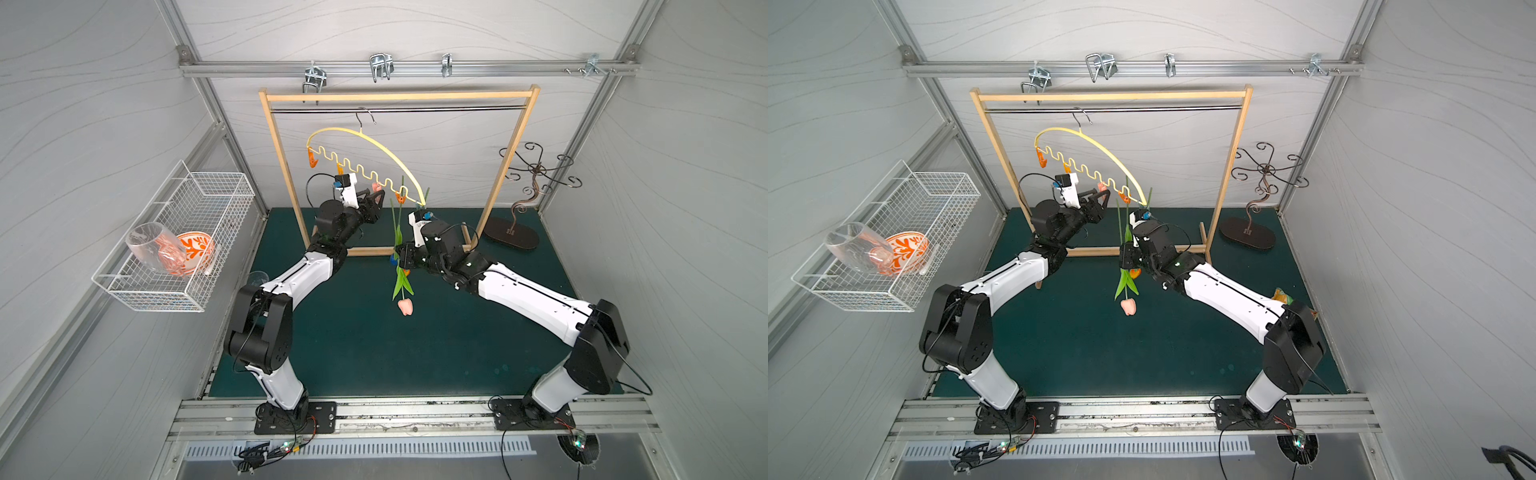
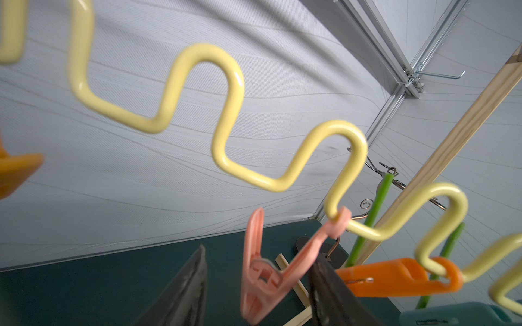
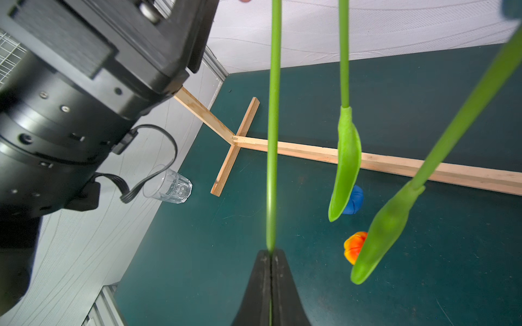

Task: Dry the flowers on a clothes hanger
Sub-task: Open the clamp at the hanger.

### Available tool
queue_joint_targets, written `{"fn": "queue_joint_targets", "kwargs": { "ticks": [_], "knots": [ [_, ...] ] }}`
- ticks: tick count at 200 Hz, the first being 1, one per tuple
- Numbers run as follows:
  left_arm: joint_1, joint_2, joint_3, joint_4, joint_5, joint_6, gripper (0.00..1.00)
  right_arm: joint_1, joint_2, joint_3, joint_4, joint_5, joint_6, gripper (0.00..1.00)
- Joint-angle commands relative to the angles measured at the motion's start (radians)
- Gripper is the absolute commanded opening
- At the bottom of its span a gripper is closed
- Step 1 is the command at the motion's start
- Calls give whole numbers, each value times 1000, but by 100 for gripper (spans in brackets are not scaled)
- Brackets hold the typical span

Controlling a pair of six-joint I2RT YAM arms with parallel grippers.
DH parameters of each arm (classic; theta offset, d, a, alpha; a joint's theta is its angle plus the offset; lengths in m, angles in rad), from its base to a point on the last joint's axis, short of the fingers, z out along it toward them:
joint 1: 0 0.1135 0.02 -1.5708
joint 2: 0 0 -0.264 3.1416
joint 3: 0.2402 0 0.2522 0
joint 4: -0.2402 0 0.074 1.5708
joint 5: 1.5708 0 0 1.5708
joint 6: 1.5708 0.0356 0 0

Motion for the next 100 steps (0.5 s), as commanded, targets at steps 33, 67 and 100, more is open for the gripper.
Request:
{"fn": "queue_joint_targets", "kwargs": {
  "ticks": [33, 67, 100],
  "knots": [
    [5, 13, 61, 61, 15, 0, 57, -4, 24, 38, -2, -20, -20, 0],
    [5, 15, 64, 58, 15, 3, 52, -3, 27, 41, -2, -22, -19, 0],
    [5, 15, 67, 55, 14, -2, 46, -4, 31, 44, -2, -29, -19, 0]
  ]
}}
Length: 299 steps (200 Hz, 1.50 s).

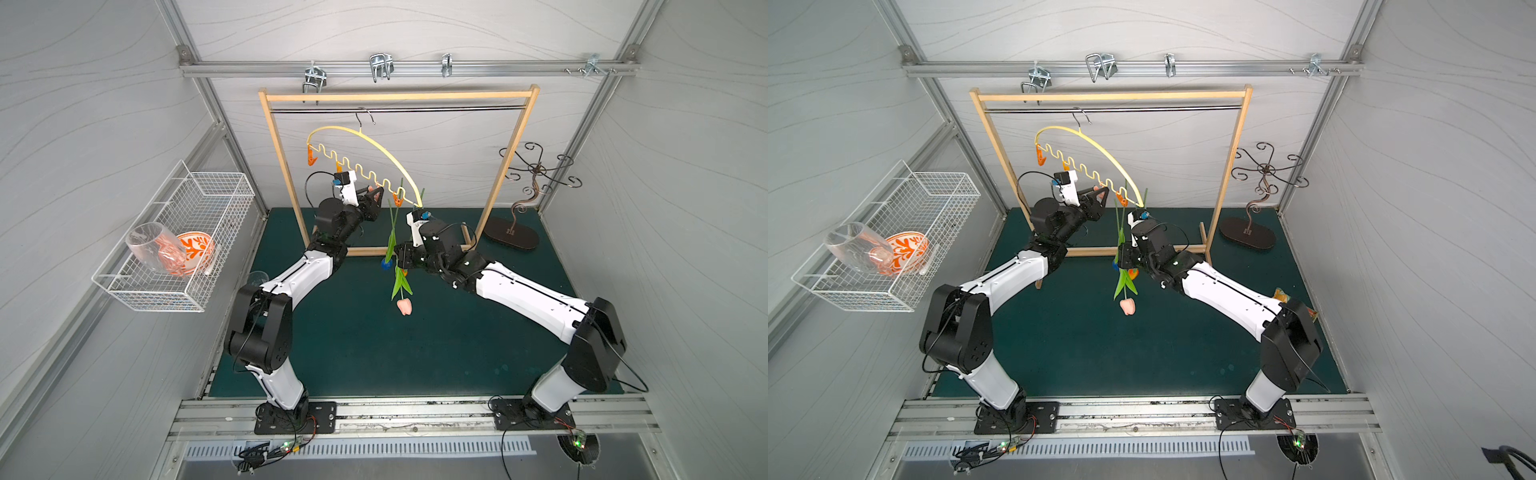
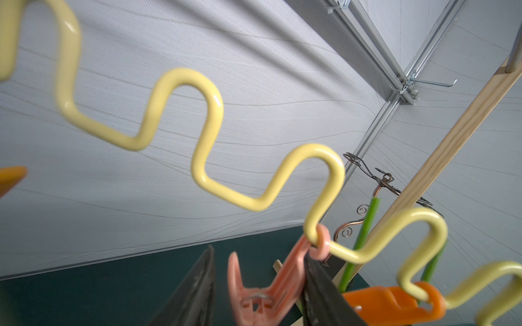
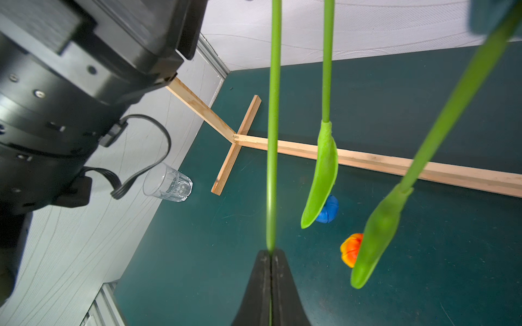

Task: Dry the flowers on a clothes hanger
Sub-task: Open the clamp at the hanger.

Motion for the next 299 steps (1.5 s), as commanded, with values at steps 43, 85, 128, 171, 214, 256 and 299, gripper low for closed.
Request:
{"fn": "queue_joint_targets", "kwargs": {
  "ticks": [43, 85, 128, 171, 214, 256, 299],
  "knots": [
    [5, 7, 52, 45, 15, -7, 39, -3, 17, 36, -3, -18, -13, 0],
    [5, 2, 57, 40, 15, -30, 33, -4, 29, 45, -3, -18, -11, 0],
    [5, -13, 61, 27, 17, -48, 26, -4, 57, 49, 32, -5, -19, 0],
    [4, -36, 69, -19, 23, -47, 25, -4, 102, 72, 92, 36, -33, 0],
    [4, -59, 62, -62, 24, -36, 25, -3, 138, 102, 157, 13, -2, 0],
    [4, -58, 67, -87, 29, -27, 24, -3, 156, 104, 230, 104, 0, 0],
    [4, -56, 81, -110, 43, -29, 24, -4, 196, 102, 344, 104, -83, 0]
  ]
}}
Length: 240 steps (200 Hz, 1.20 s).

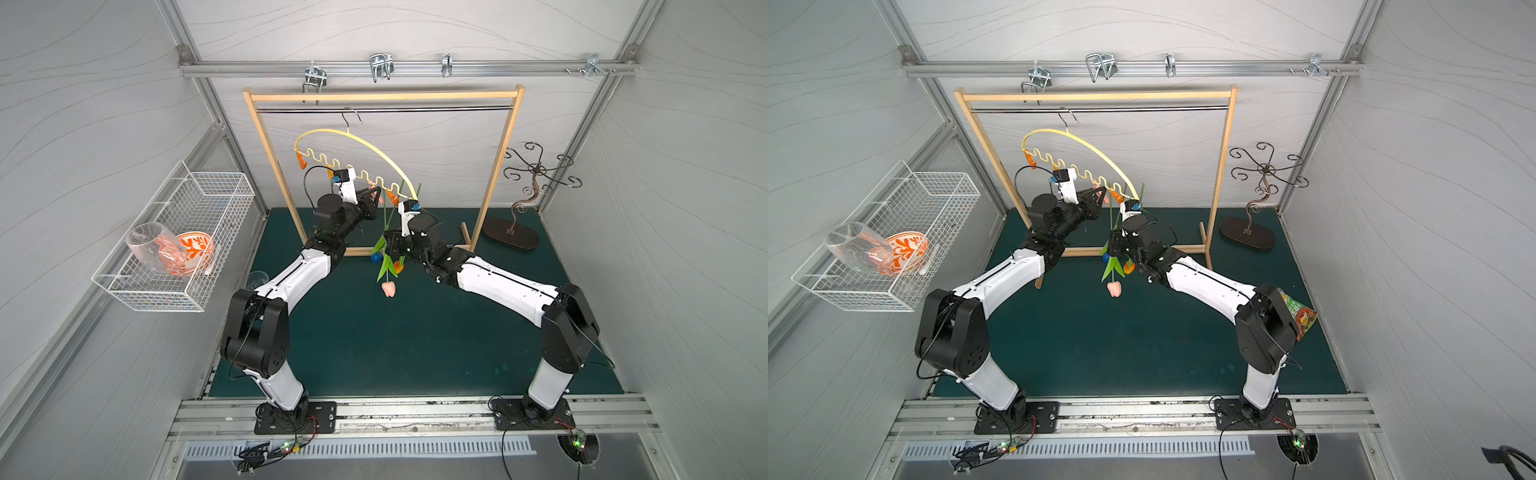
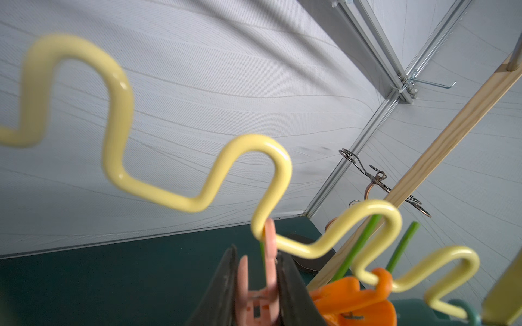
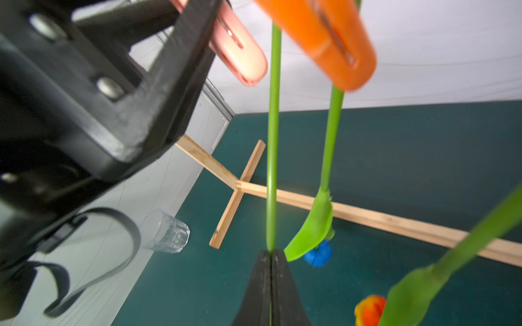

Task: Dry the flowers on a clothes hanger
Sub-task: Open the clamp at the hanger, then clamp the flower onto the hanger.

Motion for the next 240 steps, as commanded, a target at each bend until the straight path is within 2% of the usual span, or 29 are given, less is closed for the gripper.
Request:
{"fn": "queue_joint_targets", "kwargs": {
  "ticks": [1, 45, 89, 130, 240],
  "knots": [
    [4, -23, 47, 13, 20, 12, 24, -4, 34, 24, 93, 18, -58, 0],
    [4, -28, 56, -16, 33, 25, 24, -15, 76, 77, 80, 25, -135, 0],
    [4, -31, 54, -19, 31, 28, 24, -17, 71, 21, 218, 27, -164, 0],
    [4, -33, 55, -29, 34, 32, 24, -18, 89, 21, 263, 38, -201, 0],
    [3, -32, 47, -21, 38, 14, 24, 6, 89, 0, 265, -13, -212, 0]
  ]
}}
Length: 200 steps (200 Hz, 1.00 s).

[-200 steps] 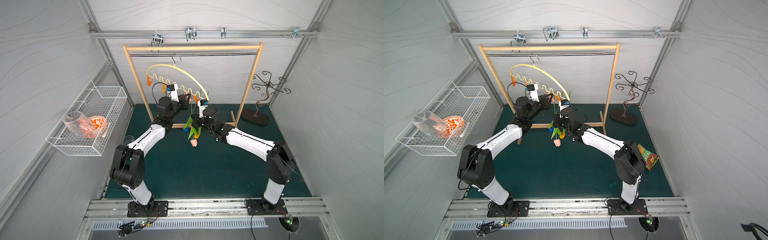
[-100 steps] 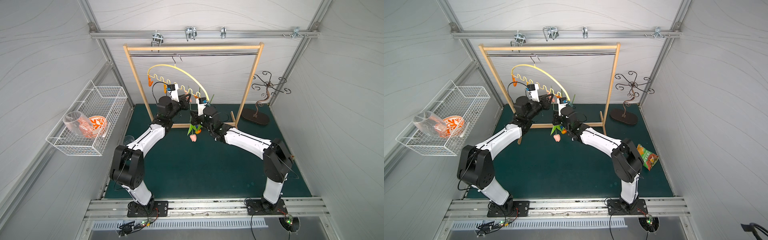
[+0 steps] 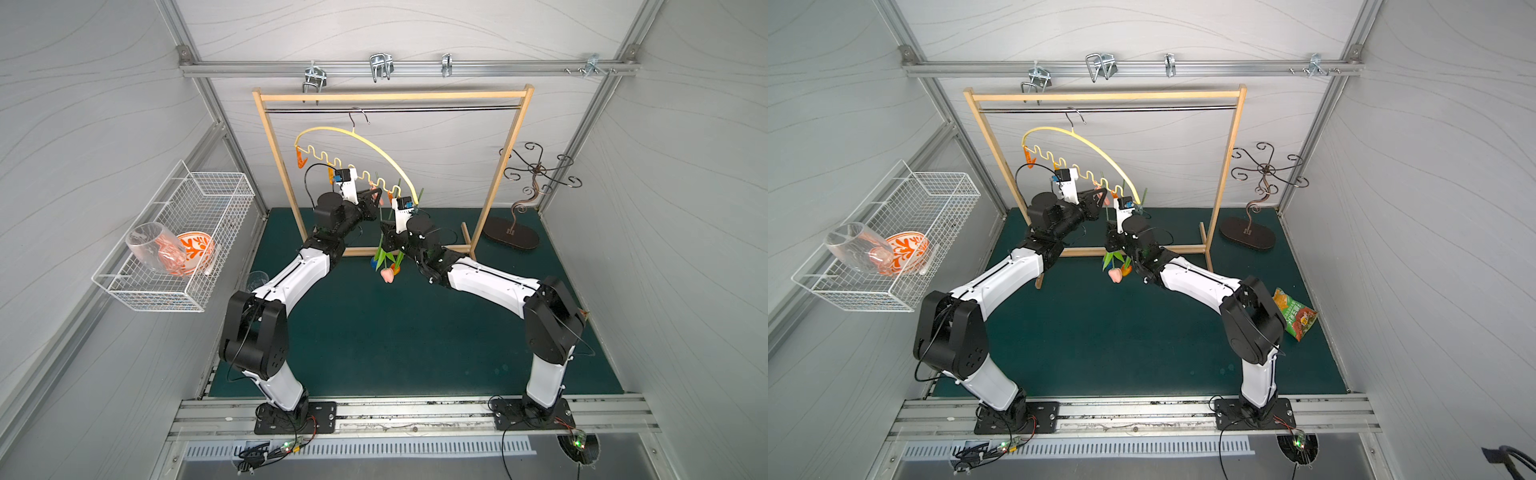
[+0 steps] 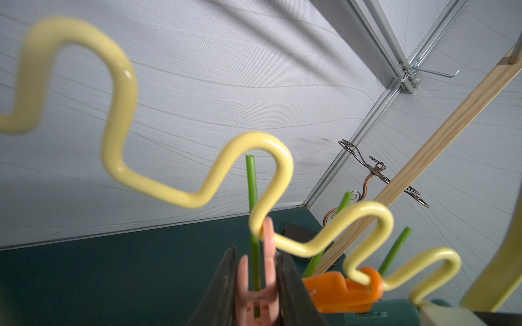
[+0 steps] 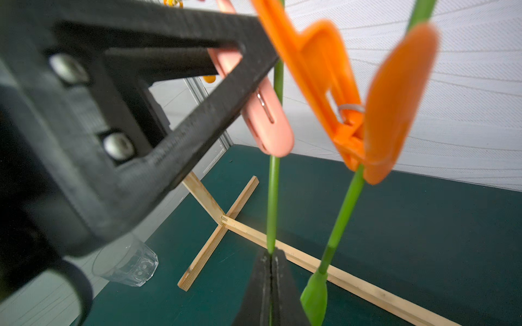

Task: Dry the flowers on a clothes hanger
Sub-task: Clamp the flower onto the hanger.

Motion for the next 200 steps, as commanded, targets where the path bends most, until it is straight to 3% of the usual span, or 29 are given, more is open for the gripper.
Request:
{"fn": "queue_joint_targets", "kwargs": {
  "ticks": [1, 64, 97, 168, 185, 200],
  "knots": [
    [3, -21, 35, 37, 19, -5, 24, 11, 9, 9, 30, -30, -14, 0],
    [4, -29, 29, 34, 17, -4, 26, 28, 9, 31, 6, -27, -39, 0],
    [4, -32, 25, 32, 15, -1, 38, 30, 10, 30, 0, -27, -35, 0],
    [4, -52, 13, 30, 12, -3, 44, 33, 5, 40, -21, -24, -25, 0],
    [4, -61, 5, 26, 5, -1, 47, 33, 0, 39, -29, -23, -24, 15],
    [4, -75, -4, 24, 0, 5, 48, 34, -7, 33, -36, -21, -23, 20]
  ]
}}
